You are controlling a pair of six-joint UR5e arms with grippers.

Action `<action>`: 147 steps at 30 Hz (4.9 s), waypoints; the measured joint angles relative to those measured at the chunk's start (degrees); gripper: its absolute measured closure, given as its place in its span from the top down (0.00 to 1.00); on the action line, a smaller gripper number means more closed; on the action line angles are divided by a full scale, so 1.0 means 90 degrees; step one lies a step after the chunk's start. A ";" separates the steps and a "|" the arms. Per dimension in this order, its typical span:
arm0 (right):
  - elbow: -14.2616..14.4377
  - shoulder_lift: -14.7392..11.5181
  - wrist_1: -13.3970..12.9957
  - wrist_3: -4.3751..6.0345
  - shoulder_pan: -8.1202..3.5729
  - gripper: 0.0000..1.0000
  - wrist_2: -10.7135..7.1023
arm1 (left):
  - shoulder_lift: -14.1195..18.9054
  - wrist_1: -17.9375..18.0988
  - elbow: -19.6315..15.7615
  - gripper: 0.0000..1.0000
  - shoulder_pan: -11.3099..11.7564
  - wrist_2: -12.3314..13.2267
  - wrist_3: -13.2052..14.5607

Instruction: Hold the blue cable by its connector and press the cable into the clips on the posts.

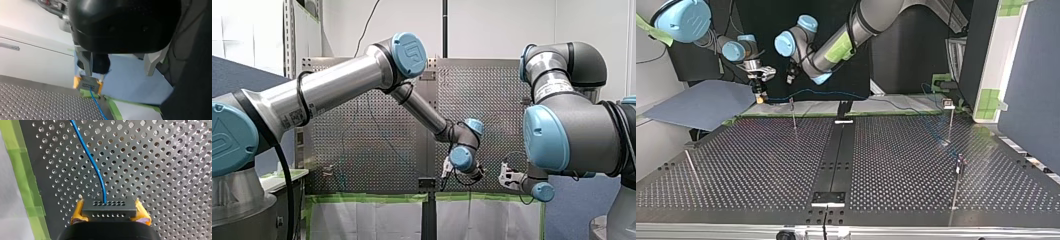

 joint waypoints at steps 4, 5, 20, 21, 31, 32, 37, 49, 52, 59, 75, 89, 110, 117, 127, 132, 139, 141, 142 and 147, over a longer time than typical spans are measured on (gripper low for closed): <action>0.0001 0.0012 -0.0027 -0.0072 0.0013 0.00 0.0003 | -0.0001 -0.0194 0.0192 1.00 0.0021 0.0159 -0.0118; 0.0000 0.0016 -0.0037 -0.0079 0.0017 0.00 0.0003 | -0.0001 -0.0241 0.0237 1.00 0.0037 0.0201 -0.0128; 0.0001 0.0045 -0.0140 -0.0090 0.0035 0.00 0.0018 | -0.0043 -0.1065 0.1060 1.00 0.0527 0.0359 0.0041; 0.0001 0.0048 -0.0143 -0.0086 0.0035 0.00 0.0016 | -0.0060 -0.1127 0.1124 1.00 0.0550 0.0344 0.0099; 0.0000 0.0061 -0.0157 -0.0031 0.0051 0.00 -0.0009 | -0.0134 -0.1724 0.1701 1.00 0.0629 0.0297 0.0320; 0.0000 0.0062 -0.0162 -0.0025 0.0054 0.00 -0.0011 | -0.0135 -0.1781 0.1725 1.00 0.0632 0.0295 0.0319; -0.0001 0.0066 -0.0175 -0.0005 0.0076 0.00 -0.0018 | -0.0137 -0.2070 0.1672 1.00 0.0654 0.0268 0.0315; -0.0002 0.0077 -0.0186 0.0004 0.0110 0.00 -0.0020 | -0.0158 -0.2692 0.1223 1.00 0.0791 0.0186 0.0478; -0.0001 0.0079 -0.0186 0.0003 0.0113 0.00 -0.0020 | -0.0237 -0.2850 0.1296 1.00 0.0793 0.0269 0.0536; -0.0002 0.0087 -0.0186 0.0001 0.0115 0.00 -0.0020 | -0.0572 -0.3213 0.1629 1.00 0.0707 0.0605 0.0609; -0.0001 0.0094 -0.0178 -0.0010 0.0134 0.00 -0.0020 | -0.1138 -0.4125 0.1961 1.00 0.0903 0.0866 0.0211; -0.0002 0.0098 -0.0187 -0.0004 0.0142 0.00 -0.0020 | -0.1138 -0.4929 0.2389 1.00 0.0927 0.1243 -0.0070; -0.0006 0.0107 -0.0203 -0.0002 0.0162 0.00 -0.0021 | -0.1143 -0.4695 0.2668 1.00 0.1040 0.1195 -0.1148; -0.0024 0.0108 -0.0183 -0.0009 0.0170 0.00 -0.0022 | -0.1143 -0.4272 0.2640 1.00 0.1085 0.1198 -0.1380; -0.0029 0.0108 -0.0179 -0.0013 0.0182 0.00 -0.0022 | -0.1474 -0.3816 0.2612 1.00 0.1195 0.1370 -0.1557; -0.0030 0.0112 -0.0177 -0.0020 0.0183 0.00 -0.0025 | -0.1580 -0.3671 0.2627 1.00 0.1261 0.1468 -0.1655; -0.0029 0.0112 -0.0172 -0.0029 0.0187 0.00 -0.0028 | -0.1746 -0.3386 0.2772 1.00 0.1341 0.1535 -0.1951; -0.0029 0.0112 -0.0170 -0.0030 0.0187 0.00 -0.0029 | -0.1849 -0.3398 0.2871 1.00 0.1349 0.1557 -0.1994; -0.0029 0.0111 -0.0169 -0.0030 0.0187 0.00 -0.0029 | -0.1895 -0.3405 0.2916 1.00 0.1353 0.1565 -0.2005; -0.0038 0.0113 -0.0165 -0.0030 0.0186 0.00 -0.0029 | -0.2196 -0.3415 0.3181 1.00 0.1396 0.1597 -0.2035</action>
